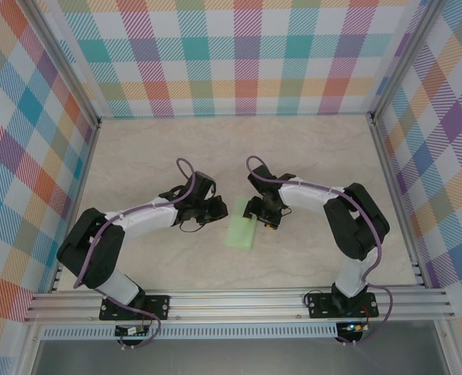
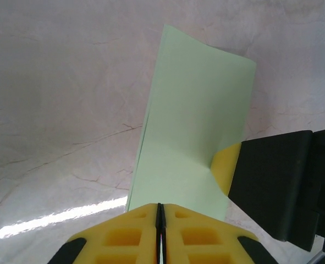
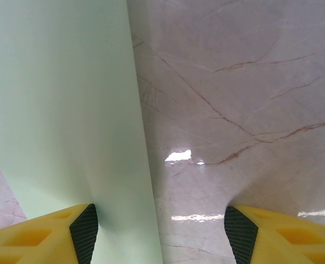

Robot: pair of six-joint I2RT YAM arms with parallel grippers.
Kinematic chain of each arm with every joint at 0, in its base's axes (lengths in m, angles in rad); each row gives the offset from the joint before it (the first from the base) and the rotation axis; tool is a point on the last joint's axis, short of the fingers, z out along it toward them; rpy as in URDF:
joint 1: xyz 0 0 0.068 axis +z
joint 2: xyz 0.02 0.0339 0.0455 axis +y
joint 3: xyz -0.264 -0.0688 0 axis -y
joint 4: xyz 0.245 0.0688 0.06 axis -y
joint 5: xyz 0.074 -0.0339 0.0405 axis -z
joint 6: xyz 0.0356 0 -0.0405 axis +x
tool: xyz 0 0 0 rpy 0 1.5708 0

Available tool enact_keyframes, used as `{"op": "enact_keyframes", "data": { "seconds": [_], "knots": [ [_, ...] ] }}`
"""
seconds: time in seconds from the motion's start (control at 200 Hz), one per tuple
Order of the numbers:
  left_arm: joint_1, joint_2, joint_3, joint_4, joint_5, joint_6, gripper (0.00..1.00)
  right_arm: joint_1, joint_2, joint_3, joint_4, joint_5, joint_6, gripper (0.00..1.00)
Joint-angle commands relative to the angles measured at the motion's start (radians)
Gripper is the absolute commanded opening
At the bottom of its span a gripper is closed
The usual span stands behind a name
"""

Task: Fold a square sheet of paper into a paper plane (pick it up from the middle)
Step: Hold the square sheet of paper at the center of the table.

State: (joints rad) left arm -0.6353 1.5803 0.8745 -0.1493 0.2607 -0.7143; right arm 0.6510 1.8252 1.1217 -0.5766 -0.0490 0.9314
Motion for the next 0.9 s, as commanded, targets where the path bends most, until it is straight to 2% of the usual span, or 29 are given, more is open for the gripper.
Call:
{"op": "enact_keyframes", "data": {
  "seconds": [0.0,0.1,0.61,0.895],
  "knots": [
    [-0.026,0.056,0.048,0.016,0.026,-0.005,0.07,0.001,0.076,-0.029,-0.042,0.061,0.004,0.67],
    [-0.033,0.114,0.081,0.013,0.030,-0.012,0.00,0.001,0.078,-0.027,-0.044,0.064,0.003,0.67],
    [-0.050,0.248,0.133,0.042,0.055,-0.014,0.00,0.002,0.077,-0.034,-0.040,0.058,0.007,0.67],
    [-0.050,0.280,0.118,0.006,0.012,-0.010,0.00,0.002,0.060,-0.031,-0.022,0.034,-0.007,0.68]
  ]
}}
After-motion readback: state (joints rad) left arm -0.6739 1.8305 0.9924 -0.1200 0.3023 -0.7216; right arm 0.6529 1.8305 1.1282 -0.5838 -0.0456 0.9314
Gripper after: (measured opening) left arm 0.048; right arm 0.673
